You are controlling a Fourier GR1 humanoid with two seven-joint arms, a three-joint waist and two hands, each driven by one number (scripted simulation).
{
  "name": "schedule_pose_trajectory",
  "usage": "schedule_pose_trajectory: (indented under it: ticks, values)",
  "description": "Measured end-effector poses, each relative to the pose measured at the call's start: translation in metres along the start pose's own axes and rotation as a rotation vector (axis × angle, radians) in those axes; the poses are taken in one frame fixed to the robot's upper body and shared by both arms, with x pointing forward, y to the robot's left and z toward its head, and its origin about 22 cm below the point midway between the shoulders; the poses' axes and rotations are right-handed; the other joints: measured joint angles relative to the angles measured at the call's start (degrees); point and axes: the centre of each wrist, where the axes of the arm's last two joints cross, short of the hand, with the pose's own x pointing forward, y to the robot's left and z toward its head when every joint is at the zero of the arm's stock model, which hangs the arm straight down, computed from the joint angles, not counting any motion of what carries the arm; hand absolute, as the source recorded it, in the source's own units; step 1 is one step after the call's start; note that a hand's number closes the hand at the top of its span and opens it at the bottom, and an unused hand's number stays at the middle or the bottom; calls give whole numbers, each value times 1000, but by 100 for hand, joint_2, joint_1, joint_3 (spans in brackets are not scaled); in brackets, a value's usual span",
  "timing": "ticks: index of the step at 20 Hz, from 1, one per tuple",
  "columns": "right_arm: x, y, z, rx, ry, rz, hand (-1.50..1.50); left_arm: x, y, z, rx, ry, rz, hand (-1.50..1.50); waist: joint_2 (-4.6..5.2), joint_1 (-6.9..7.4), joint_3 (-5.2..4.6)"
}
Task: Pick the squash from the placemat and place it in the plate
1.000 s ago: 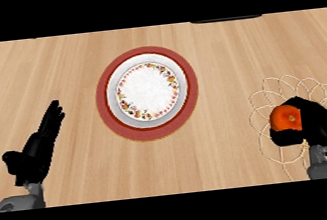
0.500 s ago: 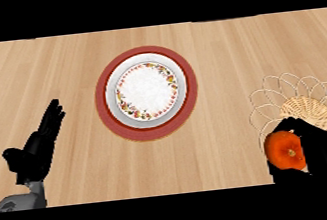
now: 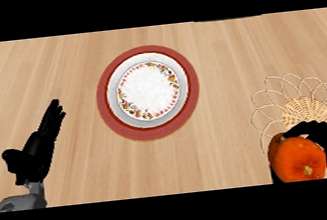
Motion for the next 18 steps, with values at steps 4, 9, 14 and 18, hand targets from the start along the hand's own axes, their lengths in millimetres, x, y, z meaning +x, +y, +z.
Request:
schedule_pose_trajectory:
  ticks: [4, 9, 14, 18]
  values:
    - [19, -11, -6, -60, -44, -24, 150, -3, -1, 0, -3, -9, -1, 0, 8, 26, 1]
    - [55, -15, -26, -82, -86, -66, 150, -8, -5, -1, -14, -11, -4, 0, 16, 56, 1]
    - [89, -9, -50, -51, -108, -78, 150, -7, -4, 1, -12, -10, 3, 0, 17, 78, 1]
    - [117, 6, -70, -2, -128, -101, 150, -10, -1, -1, -14, -9, -5, 0, 22, 89, 2]
